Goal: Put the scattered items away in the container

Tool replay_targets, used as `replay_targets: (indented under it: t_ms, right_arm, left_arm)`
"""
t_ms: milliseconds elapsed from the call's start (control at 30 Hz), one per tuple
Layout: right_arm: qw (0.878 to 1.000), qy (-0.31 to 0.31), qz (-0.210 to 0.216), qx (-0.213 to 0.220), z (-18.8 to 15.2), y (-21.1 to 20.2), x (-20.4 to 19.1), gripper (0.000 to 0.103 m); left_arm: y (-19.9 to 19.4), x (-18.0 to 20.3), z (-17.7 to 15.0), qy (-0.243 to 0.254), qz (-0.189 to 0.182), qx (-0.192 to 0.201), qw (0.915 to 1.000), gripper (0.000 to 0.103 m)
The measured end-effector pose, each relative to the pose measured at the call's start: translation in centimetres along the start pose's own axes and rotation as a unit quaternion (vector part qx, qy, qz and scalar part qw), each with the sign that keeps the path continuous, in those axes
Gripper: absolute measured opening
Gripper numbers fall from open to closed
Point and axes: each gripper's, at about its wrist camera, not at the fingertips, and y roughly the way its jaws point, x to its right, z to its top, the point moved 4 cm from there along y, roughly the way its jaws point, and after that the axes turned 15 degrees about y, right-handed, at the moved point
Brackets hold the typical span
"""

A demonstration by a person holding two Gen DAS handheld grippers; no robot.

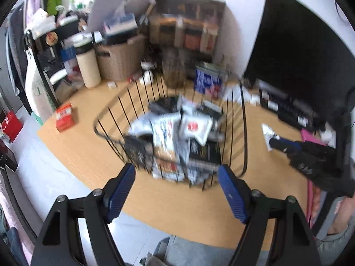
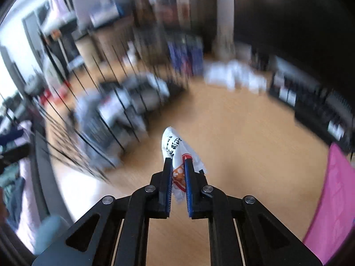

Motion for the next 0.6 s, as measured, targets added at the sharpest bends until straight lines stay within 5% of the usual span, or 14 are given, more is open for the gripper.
replay_targets:
  t_ms: [167, 267, 333, 500, 600]
  right_arm:
    - [0.998, -0.032, 0.059, 0.022, 4.9, -0.5, -6.7, 0.017]
    - [0.997, -0.028, 0.068, 0.019, 5.1, 0.5, -8.2, 0.04]
    - [0.998, -0.017, 0.056, 0.033, 4.8, 0.1, -7.3, 0.06]
    - [0.997, 0.016, -0.026, 0.07, 1.8, -3.8, -1.3, 0.065]
    - [0.994, 0.051, -0.061, 0.077, -1.0, -6.8, 3.0, 0.066]
  left_arm:
    - [-0.7, -0.7, 2.0, -0.008, -0.001, 0.025, 0.9997, 0.08]
    - [-0.7, -0.4, 2.3, -0.01, -0.003, 0.04, 0.9991, 0.088]
    - [-0.5, 0.1, 2.5, -0.014, -0.005, 0.056, 0.9983, 0.092]
    - [0.4, 3.8, 2.5, -0.023, -0.073, 0.099, 0.9922, 0.092]
    - [1.9, 7.7, 2.5, 0.0, -0.135, 0.06, 0.989, 0.092]
